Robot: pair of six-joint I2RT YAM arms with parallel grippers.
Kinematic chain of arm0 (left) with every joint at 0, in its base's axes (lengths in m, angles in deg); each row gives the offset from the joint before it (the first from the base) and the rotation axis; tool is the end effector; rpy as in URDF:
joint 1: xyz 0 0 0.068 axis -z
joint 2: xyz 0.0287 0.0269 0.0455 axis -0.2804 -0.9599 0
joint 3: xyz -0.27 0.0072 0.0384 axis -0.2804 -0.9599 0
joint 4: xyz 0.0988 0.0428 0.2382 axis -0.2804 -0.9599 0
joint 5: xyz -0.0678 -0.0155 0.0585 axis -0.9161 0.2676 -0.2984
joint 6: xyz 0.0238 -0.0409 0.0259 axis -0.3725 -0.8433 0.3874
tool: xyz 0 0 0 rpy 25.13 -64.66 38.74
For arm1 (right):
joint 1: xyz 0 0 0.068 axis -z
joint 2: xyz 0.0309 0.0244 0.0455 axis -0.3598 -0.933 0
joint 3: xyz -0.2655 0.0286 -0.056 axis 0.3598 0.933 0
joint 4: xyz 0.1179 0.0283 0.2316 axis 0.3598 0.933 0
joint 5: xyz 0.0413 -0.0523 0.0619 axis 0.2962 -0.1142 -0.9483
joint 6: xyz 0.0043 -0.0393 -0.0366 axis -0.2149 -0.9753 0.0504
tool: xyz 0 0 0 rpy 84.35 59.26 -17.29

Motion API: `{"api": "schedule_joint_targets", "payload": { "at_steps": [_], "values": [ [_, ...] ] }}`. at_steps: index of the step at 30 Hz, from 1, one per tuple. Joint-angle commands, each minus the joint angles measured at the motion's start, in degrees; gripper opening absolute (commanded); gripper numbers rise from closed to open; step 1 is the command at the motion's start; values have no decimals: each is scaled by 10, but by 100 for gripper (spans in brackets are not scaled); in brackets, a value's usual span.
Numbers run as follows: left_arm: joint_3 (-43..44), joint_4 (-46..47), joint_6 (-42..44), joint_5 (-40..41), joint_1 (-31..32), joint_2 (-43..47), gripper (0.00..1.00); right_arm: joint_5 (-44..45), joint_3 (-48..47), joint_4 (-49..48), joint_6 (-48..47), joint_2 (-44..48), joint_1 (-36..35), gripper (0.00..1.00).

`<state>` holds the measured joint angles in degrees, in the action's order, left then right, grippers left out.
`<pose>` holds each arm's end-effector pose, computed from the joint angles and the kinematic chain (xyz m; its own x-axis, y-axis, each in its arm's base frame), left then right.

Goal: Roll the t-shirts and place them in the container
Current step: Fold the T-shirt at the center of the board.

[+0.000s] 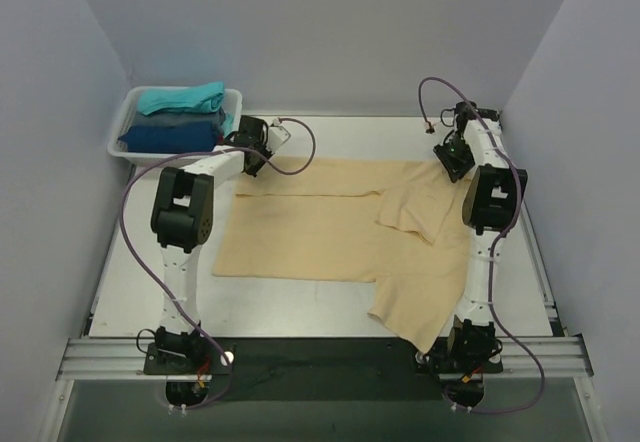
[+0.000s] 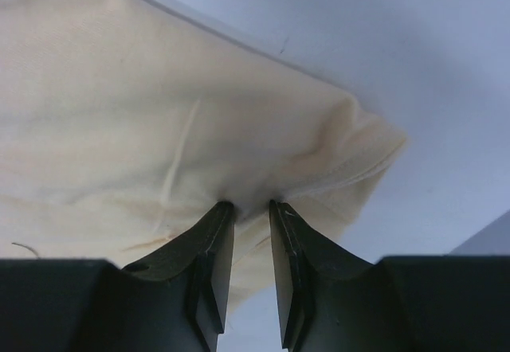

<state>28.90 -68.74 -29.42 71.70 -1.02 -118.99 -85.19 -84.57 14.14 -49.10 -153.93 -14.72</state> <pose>0.4702 -0.1247 0.1545 -0.5491 0.6706 -0.4988 0.5561 0.7386 0.3810 0.5225 -0.0557 0.1662 -0.7687 -0.5148 -0.3795 -0.4758 0.8568 -0.1985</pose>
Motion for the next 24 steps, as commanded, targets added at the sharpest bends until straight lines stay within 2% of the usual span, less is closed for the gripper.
{"api": "schedule_joint_targets", "payload": {
  "at_steps": [1, 4, 9, 11, 14, 18, 22, 24],
  "values": [
    [45, 9, 33, 75, -1, -63, 17, 77, -49, -22, -77, -41, 2, 25],
    [64, 27, 43, 101, 3, -88, 17, 94, -64, -70, -109, -60, 10, 24],
    [202, -32, 9, 98, 5, -141, 18, 100, -84, -173, -128, -81, 18, 23],
    [254, -52, -6, 89, 5, -159, 20, 99, -84, -216, -124, -82, 19, 22],
    [287, -58, -24, 78, 5, -159, 24, 85, -85, -268, -88, -69, 18, 22],
    [295, -54, -54, 31, 7, -110, 27, 57, -58, -281, -25, 19, 15, 25],
    [239, -54, -88, -7, 22, -28, 28, -18, 110, -285, 4, 152, 5, 32],
    [207, -58, -98, -9, 33, 11, 28, -74, 165, -273, 5, 216, -10, 33]
  ]
}}
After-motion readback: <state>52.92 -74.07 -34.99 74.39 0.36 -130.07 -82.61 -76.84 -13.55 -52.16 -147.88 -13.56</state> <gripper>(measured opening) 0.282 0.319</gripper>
